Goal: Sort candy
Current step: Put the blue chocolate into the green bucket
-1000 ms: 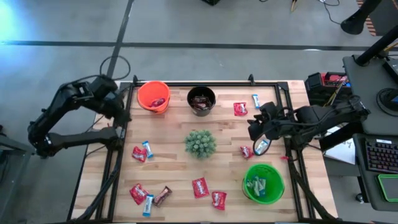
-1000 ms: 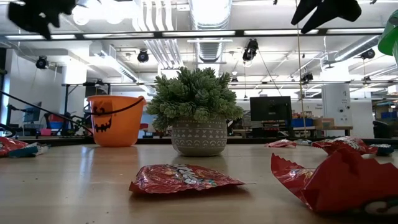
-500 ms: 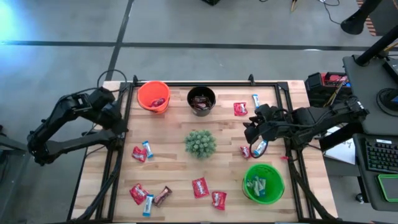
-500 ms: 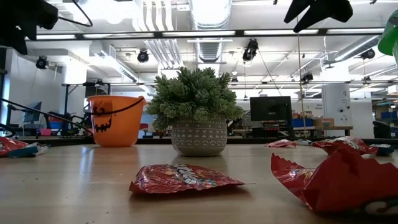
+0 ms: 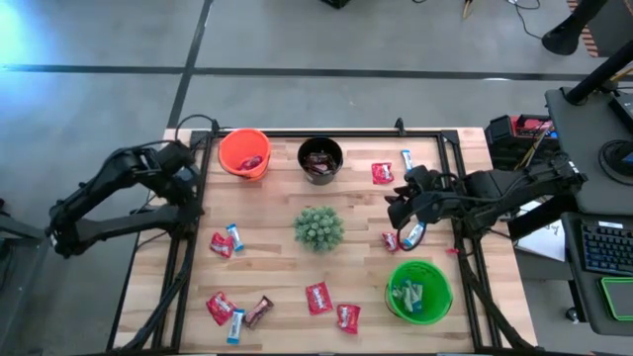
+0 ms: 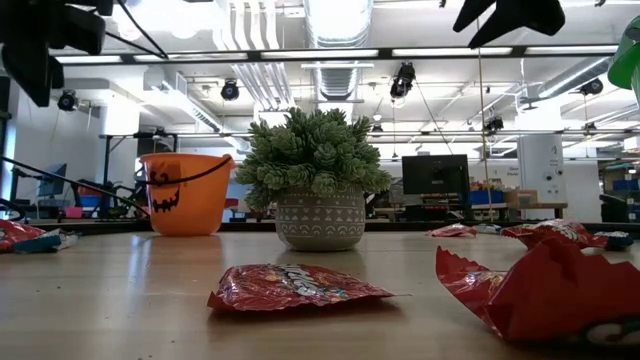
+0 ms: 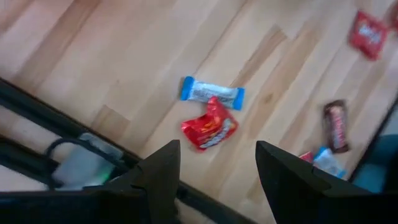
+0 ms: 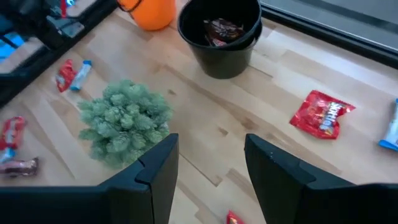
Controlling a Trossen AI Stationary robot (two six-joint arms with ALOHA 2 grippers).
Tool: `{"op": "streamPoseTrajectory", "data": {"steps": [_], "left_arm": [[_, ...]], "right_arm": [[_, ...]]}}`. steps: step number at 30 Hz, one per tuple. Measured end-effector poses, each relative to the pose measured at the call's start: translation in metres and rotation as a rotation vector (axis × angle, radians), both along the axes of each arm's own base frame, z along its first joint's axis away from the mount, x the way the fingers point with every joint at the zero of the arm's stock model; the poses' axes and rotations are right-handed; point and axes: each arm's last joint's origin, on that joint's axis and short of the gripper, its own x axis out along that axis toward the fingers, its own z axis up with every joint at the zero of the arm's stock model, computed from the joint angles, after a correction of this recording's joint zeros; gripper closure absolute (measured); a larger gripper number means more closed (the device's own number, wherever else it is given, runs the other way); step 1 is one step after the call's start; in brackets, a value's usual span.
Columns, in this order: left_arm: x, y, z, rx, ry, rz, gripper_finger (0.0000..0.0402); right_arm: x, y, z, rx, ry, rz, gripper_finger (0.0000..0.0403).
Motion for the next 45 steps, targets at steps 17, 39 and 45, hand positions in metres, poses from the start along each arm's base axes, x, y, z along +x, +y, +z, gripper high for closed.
{"op": "streamPoseTrajectory", "data": {"steps": [17, 39, 45], "left_arm": [[0.015, -0.013, -0.028, 0.073, 0.092, -0.323, 0.021], [0.058, -0.029, -0.064, 0.079, 0.121, -0.542, 0.021], [0.062, -0.03, -0.085, 0.017, 0.107, -0.494, 0.0207]], "right_arm": [[0.019, -0.016, 0.016, 0.048, -0.243, -0.101, 0.0229], [0.019, -0.025, 0.015, 0.06, -0.248, -0.155, 0.0229], [0.019, -0.025, 0.015, 0.053, -0.235, -0.137, 0.0229]]}}
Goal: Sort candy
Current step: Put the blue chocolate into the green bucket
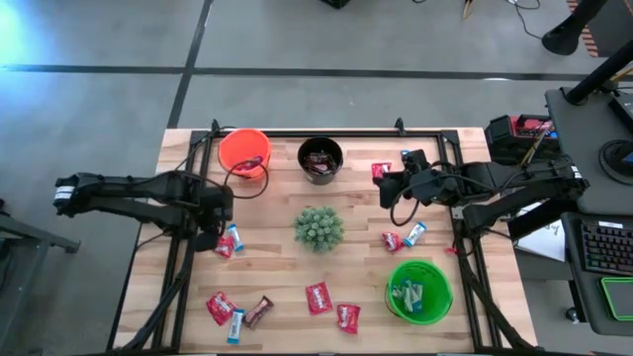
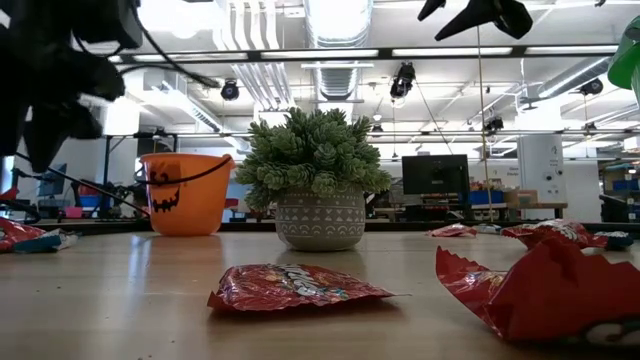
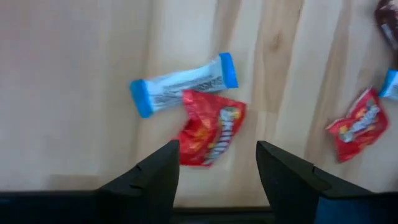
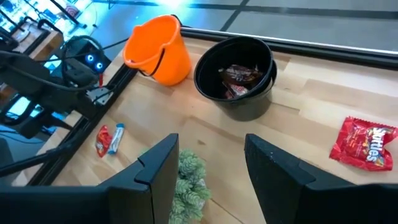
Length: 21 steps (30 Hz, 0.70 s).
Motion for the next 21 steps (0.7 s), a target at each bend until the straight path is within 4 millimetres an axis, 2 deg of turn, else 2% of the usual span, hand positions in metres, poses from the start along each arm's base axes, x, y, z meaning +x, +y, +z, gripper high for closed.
{"op": "streamPoseTrajectory", "data": {"steps": [4, 13, 21], "left_arm": [[-0.002, -0.002, -0.013, -0.074, 0.035, 0.031, 0.0195], [0.005, 0.001, -0.007, 0.02, 0.025, 0.125, 0.0187], [0.017, 0.003, -0.003, 0.01, 0.018, 0.323, 0.0187]], "right_arm": [[0.0, 0.001, 0.0, 0.011, 0.006, 0.024, 0.0229], [0.0, 0.001, 0.0, -0.002, 0.014, 0.036, 0.0229], [0.001, 0.002, -0.001, 0.001, 0.031, 0.088, 0.0229]]}}
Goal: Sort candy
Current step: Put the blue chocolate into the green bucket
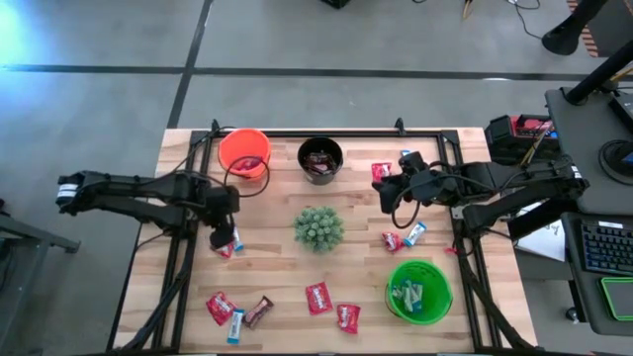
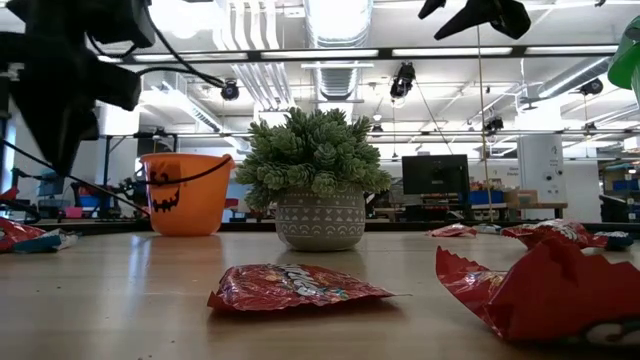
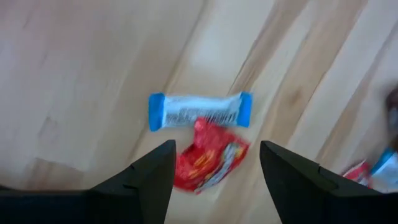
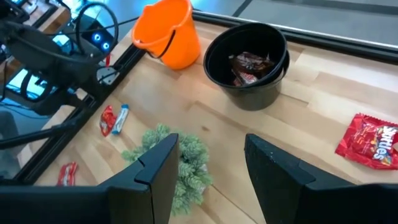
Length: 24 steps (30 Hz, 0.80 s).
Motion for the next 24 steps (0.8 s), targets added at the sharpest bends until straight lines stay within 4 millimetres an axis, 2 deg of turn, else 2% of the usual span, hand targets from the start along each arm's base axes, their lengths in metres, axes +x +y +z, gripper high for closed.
{"op": "streamPoseTrajectory", "data": {"steps": [8, 16, 24], "left_arm": [[0.011, -0.001, 0.007, -0.092, 0.046, 0.387, 0.0187], [0.018, -0.008, -0.005, -0.102, 0.158, 0.768, 0.0187], [0.03, -0.012, -0.018, -0.075, 0.255, 0.95, 0.0187]], "right_arm": [[0.0, 0.0, 0.0, 0.002, 0.0, 0.002, 0.0229], [-0.001, 0.001, 0.001, -0.009, 0.013, 0.049, 0.0229], [-0.003, 0.003, 0.011, -0.063, 0.035, 0.221, 0.0229]]}}
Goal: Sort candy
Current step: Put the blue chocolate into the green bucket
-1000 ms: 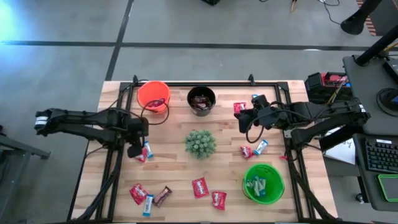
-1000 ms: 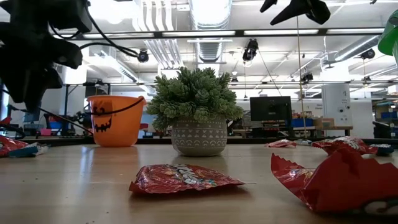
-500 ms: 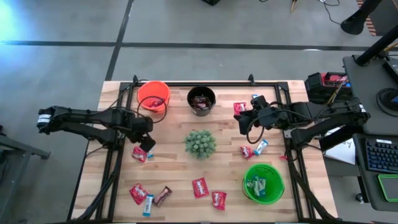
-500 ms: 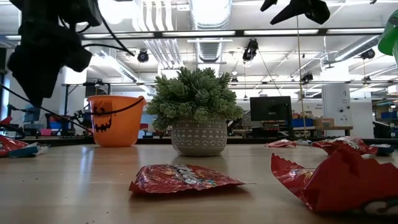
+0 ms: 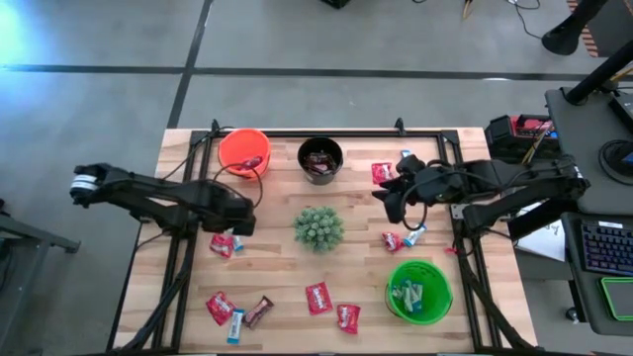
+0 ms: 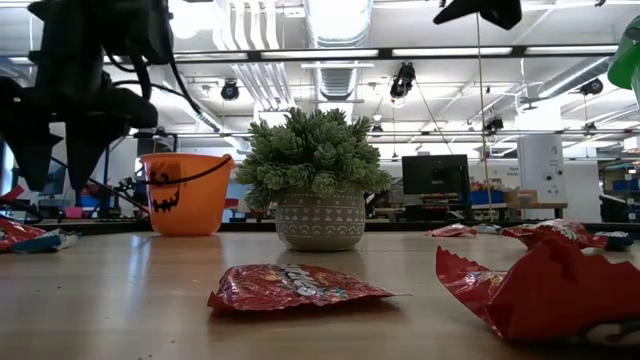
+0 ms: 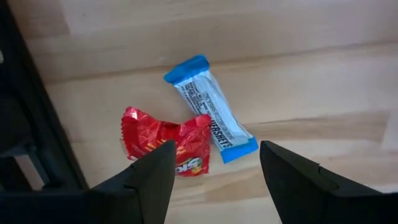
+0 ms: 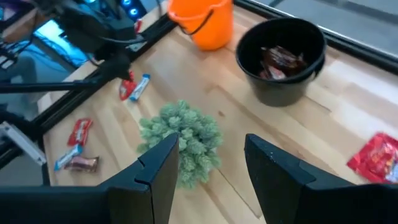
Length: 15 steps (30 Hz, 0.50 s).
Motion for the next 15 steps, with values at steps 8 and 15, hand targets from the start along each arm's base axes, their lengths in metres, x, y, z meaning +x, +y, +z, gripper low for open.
{"op": "streamPoseTrajectory", "data": {"steps": [8, 15], "left_arm": [[0.018, 0.001, -0.011, 0.049, 0.031, 0.046, 0.0187], [0.025, 0.0, -0.022, 0.052, 0.101, 0.108, 0.0187]], "right_arm": [[-0.002, 0.002, 0.018, -0.027, -0.037, 0.092, 0.0229], [-0.003, 0.003, 0.026, -0.012, -0.054, 0.166, 0.0229]]}}
